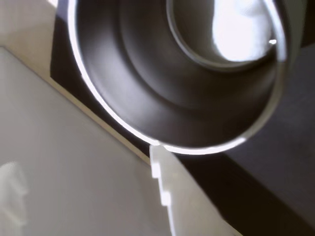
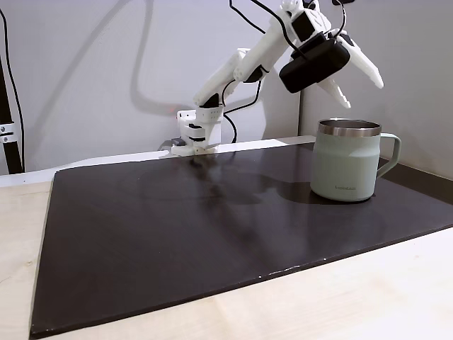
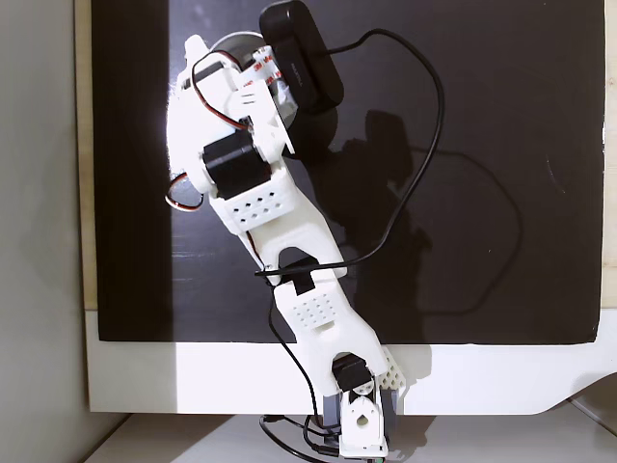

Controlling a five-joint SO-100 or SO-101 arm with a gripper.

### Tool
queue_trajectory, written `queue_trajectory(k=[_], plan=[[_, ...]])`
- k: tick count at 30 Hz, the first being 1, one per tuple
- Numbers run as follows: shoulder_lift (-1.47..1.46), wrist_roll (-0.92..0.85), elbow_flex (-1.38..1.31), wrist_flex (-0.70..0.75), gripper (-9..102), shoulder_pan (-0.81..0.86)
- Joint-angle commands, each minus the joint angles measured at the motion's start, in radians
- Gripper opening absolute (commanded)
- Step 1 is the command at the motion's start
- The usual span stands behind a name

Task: Grasp a gauze and put it in the cup.

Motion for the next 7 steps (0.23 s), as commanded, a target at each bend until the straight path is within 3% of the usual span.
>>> queue_trajectory(k=[1,7], plan=[[0.012,-0.002,-0.057,0.005,28,0.009],[0.012,-0.002,-0.057,0.015,28,0.009]])
